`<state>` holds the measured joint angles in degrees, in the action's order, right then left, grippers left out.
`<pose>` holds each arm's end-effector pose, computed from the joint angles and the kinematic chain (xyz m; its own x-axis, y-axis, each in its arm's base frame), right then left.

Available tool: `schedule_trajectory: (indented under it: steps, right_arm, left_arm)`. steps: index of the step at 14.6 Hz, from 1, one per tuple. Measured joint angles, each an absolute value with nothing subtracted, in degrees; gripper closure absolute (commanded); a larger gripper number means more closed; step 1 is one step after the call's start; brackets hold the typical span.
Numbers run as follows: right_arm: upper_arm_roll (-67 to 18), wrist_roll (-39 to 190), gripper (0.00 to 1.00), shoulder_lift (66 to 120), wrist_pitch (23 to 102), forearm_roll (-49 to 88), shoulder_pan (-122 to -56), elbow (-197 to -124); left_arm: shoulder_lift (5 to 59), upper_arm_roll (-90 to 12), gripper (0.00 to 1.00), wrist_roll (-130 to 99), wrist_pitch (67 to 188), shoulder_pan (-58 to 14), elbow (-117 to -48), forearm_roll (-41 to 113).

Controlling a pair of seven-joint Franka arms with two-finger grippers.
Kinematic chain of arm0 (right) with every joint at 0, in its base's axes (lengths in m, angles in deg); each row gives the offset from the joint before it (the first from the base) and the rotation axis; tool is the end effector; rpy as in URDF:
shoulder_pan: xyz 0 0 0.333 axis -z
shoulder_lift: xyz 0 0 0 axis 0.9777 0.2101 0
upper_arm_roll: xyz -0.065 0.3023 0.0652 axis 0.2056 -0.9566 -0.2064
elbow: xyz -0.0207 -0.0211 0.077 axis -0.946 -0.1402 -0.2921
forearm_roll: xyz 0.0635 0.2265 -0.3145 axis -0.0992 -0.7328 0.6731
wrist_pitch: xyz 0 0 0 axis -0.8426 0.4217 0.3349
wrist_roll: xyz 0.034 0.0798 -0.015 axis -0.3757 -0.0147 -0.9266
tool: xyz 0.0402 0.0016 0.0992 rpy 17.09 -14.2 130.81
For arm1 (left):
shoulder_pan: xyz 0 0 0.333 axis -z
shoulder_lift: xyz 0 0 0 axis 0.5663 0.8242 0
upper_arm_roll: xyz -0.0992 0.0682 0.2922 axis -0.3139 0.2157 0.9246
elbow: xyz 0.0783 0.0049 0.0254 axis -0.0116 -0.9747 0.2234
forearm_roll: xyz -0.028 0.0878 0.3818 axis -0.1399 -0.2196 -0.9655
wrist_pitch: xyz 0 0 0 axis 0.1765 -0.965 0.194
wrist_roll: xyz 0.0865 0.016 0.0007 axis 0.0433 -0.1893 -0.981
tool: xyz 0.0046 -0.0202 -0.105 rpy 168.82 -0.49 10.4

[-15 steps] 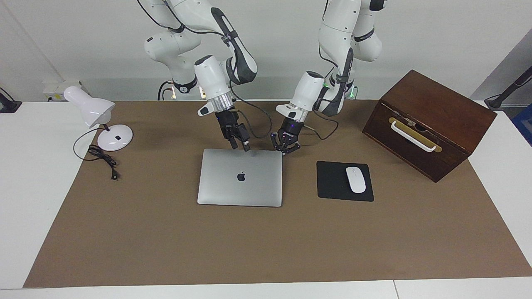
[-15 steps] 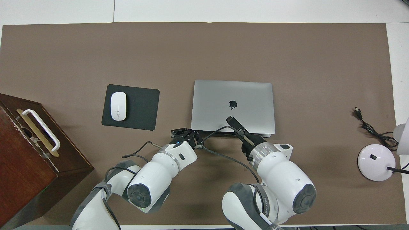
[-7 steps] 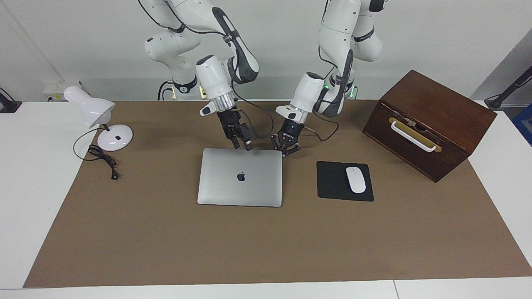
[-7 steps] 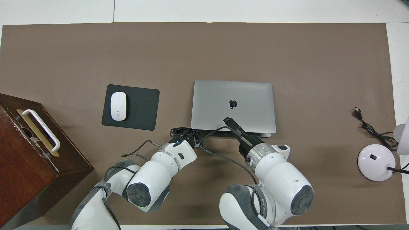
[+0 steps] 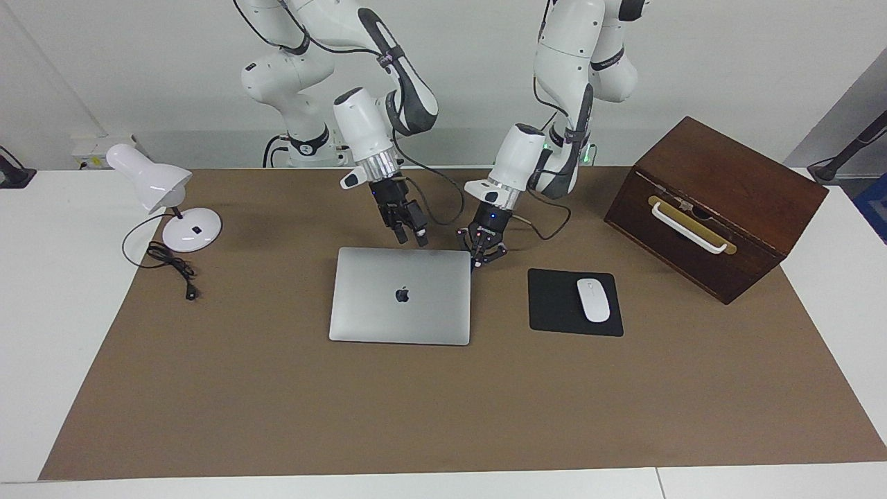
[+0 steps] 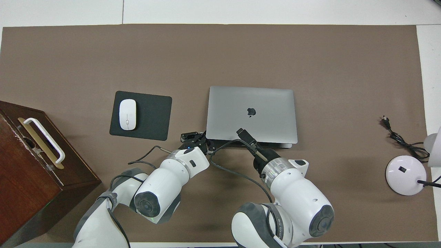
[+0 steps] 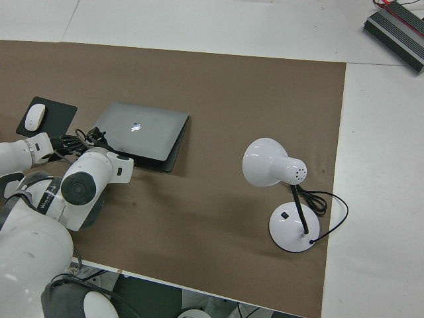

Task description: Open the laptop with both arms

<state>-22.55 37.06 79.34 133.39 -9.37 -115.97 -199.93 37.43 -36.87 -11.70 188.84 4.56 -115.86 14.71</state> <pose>0.4092 0.2637 0.3399 0.6225 -0.7771 0.0927 -0.5566 -0.5228 -0.6456 0.4058 -0.3302 0.2745 0.7146 -0.2535 0.6520 -0.4597 -0.8727 0.1645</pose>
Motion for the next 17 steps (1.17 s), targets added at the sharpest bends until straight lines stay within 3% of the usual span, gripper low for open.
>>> schedule_trajectory:
  steps: [17]
  right_arm:
    - [-22.1, 42.6, 0.00, 80.6, 131.1, -9.4, -112.5, -198.0]
  left_arm:
    - [39.1, -36.9, 1.00, -11.3, 189.1, 4.3, -114.8, 14.6]
